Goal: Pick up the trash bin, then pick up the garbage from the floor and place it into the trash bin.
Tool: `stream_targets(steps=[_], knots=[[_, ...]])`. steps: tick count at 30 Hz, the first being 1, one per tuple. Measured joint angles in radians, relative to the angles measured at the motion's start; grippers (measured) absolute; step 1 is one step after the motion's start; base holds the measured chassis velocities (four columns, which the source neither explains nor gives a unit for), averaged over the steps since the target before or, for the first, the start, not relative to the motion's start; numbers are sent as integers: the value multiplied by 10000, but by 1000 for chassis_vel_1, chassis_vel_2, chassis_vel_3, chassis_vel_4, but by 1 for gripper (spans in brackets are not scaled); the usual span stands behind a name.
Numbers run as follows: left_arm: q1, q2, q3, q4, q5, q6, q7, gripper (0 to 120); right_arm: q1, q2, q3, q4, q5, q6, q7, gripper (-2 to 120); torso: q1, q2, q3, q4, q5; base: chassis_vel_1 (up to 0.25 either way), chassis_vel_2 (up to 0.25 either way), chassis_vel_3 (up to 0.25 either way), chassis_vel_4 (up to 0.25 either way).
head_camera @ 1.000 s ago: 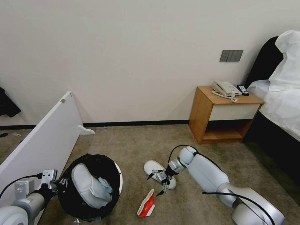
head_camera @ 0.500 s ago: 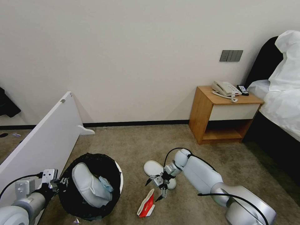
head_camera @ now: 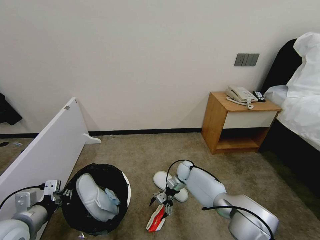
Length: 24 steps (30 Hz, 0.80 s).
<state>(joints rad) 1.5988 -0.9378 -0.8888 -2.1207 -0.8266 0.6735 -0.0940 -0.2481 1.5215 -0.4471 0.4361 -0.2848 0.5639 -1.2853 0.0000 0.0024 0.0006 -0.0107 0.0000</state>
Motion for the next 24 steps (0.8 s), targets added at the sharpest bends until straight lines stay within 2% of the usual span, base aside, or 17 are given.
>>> stream_targets(steps=[4,5,7,10,13,15,16,17,19,24], knots=[[-50,24,25,14,0,0,0,2,0,-9,-189,-107,30,-33,9,56,0,0,0,0,0,0,0,0,0],[-50,24,25,14,0,0,0,2,0,-9,-189,-107,30,-33,9,56,0,0,0,0,0,0,0,0,0],[-69,24,37,14,0,0,1,2,-14,-14,-352,-172,39,-51,12,44,0,0,0,0,0,0,0,0,0],[-73,24,40,14,0,0,1,2,-23,28,-428,-265,38,-70,25,37,0,0,0,-2,0,0,0,0,0],[-74,4,43,22,7,0,9,2,-24,229,-585,-582,21,-140,116,20,0,-1,0,1,0,0,0,0,0],[-70,-1,48,22,9,0,12,2,-28,264,-644,-619,13,-162,177,16,0,0,0,1,0,0,0,0,0],[-63,0,61,15,14,0,13,2,-56,276,-703,-632,7,-180,261,8,0,0,0,2,0,0,0,0,0],[-63,0,61,15,14,0,13,2,-56,276,-703,-632,7,-180,261,8,0,0,0,2,0,0,0,0,0],[-56,44,96,4,17,0,13,2,-119,234,-663,-622,33,-201,380,0,0,0,0,1,0,0,0,0,0],[-55,125,113,-35,-14,4,10,2,-199,138,-193,-610,273,-272,600,0,0,0,0,-1,1,0,0,0,0]])
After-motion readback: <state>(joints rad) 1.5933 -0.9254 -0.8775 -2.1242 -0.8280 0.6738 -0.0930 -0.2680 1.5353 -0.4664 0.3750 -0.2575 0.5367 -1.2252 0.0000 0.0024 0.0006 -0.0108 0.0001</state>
